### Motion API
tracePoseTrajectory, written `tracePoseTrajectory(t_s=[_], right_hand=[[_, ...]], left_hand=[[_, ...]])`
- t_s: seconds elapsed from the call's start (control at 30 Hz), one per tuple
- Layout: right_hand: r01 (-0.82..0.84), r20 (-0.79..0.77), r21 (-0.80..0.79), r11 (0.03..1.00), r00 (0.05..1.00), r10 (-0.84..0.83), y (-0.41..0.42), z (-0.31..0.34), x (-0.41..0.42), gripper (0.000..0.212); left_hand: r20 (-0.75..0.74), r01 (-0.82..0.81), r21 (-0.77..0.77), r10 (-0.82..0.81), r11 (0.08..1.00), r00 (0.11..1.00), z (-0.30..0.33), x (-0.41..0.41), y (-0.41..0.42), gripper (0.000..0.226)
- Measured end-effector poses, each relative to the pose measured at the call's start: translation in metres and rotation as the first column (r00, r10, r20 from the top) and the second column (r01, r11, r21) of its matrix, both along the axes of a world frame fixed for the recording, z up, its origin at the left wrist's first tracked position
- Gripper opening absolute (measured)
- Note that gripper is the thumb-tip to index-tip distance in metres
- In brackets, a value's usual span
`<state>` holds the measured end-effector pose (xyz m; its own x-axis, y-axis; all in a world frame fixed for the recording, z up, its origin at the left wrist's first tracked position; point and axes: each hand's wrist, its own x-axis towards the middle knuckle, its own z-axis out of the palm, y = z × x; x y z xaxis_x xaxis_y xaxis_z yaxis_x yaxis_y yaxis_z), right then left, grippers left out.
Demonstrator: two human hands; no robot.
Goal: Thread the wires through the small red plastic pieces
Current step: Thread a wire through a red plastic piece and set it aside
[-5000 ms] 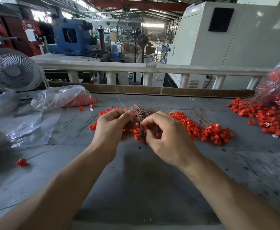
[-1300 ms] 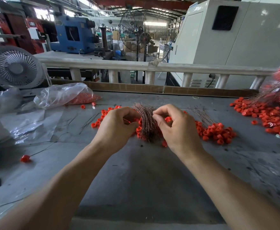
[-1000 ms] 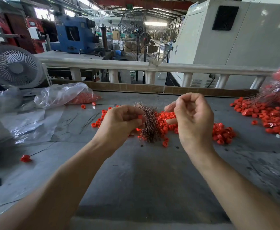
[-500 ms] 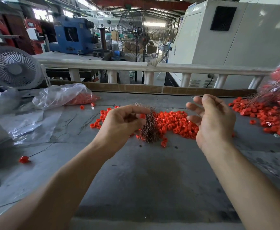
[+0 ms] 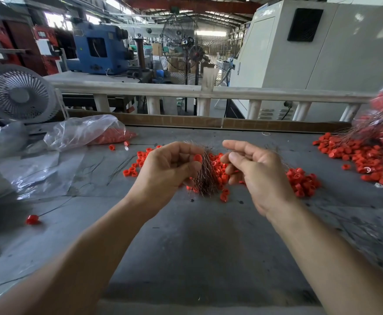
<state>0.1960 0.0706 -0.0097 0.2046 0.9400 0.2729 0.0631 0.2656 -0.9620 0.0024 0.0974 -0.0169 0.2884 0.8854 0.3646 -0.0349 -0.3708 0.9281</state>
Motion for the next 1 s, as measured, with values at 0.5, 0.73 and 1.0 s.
tracePoseTrajectory(t_s=[0.5, 0.73, 1.0], right_hand=[[-0.135, 0.251, 0.119, 0.984, 0.963, 0.102, -0.007, -0.007, -0.014, 0.02], [-0.085, 0.247, 0.133, 0.987, 0.968, 0.051, -0.008, -0.008, -0.015, 0.014], [-0.107, 0.276, 0.147, 0.983, 0.959, 0.063, -0.009, -0.009, -0.019, 0.012]], left_hand=[[0.048, 0.007, -0.023, -0.006, 1.0, 0.999, 0.003, 0.001, -0.004, 0.026], [0.059, 0.021, -0.049, -0.018, 0.999, 0.998, 0.005, 0.002, -0.005, 0.02], [0.047, 0.046, -0.052, -0.044, 0.998, 0.998, 0.006, 0.002, -0.008, 0.028]])
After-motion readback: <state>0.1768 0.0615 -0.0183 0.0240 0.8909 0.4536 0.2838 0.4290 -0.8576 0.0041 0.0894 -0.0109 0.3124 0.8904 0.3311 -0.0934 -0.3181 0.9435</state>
